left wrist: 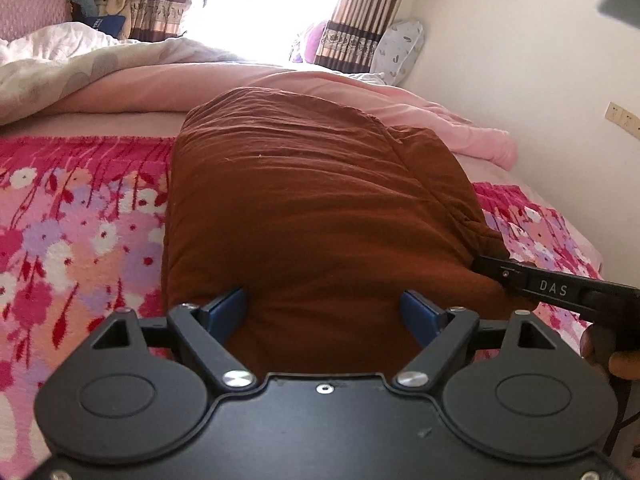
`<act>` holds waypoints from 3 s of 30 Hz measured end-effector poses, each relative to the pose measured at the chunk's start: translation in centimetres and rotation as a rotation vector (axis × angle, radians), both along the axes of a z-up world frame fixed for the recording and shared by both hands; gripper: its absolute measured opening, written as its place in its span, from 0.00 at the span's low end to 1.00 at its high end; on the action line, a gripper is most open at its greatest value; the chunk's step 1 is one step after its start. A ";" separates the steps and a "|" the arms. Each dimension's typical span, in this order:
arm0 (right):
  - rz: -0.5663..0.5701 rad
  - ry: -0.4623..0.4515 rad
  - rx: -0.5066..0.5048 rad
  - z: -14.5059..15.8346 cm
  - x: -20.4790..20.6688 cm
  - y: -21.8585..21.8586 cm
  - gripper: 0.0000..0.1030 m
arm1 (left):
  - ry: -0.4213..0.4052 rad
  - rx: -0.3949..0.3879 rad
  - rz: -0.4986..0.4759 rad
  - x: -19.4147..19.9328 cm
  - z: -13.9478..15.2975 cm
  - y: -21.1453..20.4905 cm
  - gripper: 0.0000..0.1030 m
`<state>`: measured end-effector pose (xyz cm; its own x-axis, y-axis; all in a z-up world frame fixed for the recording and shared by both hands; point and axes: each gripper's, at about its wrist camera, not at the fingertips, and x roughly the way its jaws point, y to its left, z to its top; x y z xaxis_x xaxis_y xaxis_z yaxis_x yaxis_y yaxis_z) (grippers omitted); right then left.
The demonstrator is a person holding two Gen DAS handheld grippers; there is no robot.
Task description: Fold large clothes
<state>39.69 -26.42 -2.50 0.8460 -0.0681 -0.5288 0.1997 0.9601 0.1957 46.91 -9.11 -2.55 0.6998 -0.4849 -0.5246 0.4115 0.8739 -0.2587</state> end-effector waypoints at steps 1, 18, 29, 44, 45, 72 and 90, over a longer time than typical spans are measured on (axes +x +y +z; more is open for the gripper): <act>0.002 0.000 -0.001 0.1 -0.1 0.0 0.14 | -0.001 -0.002 0.004 -0.2 0.5 0.0 0.82; 0.040 -0.003 0.013 4.0 5.0 0.3 0.24 | 0.017 0.041 0.118 6.9 3.5 -1.6 0.82; 0.044 0.051 -0.006 0.6 5.7 0.8 0.22 | -0.037 0.101 0.105 6.6 2.0 -2.2 0.84; 0.032 -0.076 -0.028 4.6 -1.9 0.7 0.27 | -0.061 0.002 0.082 -2.1 3.0 -0.1 0.84; 0.029 -0.067 -0.026 4.3 -1.8 0.6 0.27 | -0.050 0.007 0.081 -2.0 2.6 -0.3 0.84; 0.020 -0.027 0.005 1.9 -1.4 0.1 0.28 | -0.054 0.050 0.078 -0.5 2.6 -0.9 0.86; 0.042 0.018 -0.027 1.0 4.9 0.6 0.33 | -0.050 0.105 0.122 6.0 1.2 -2.9 0.87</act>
<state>44.61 -25.83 -1.49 0.8388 -0.0470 -0.5424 0.1623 0.9726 0.1667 52.93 -11.97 -1.36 0.7767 -0.3387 -0.5310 0.3107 0.9394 -0.1448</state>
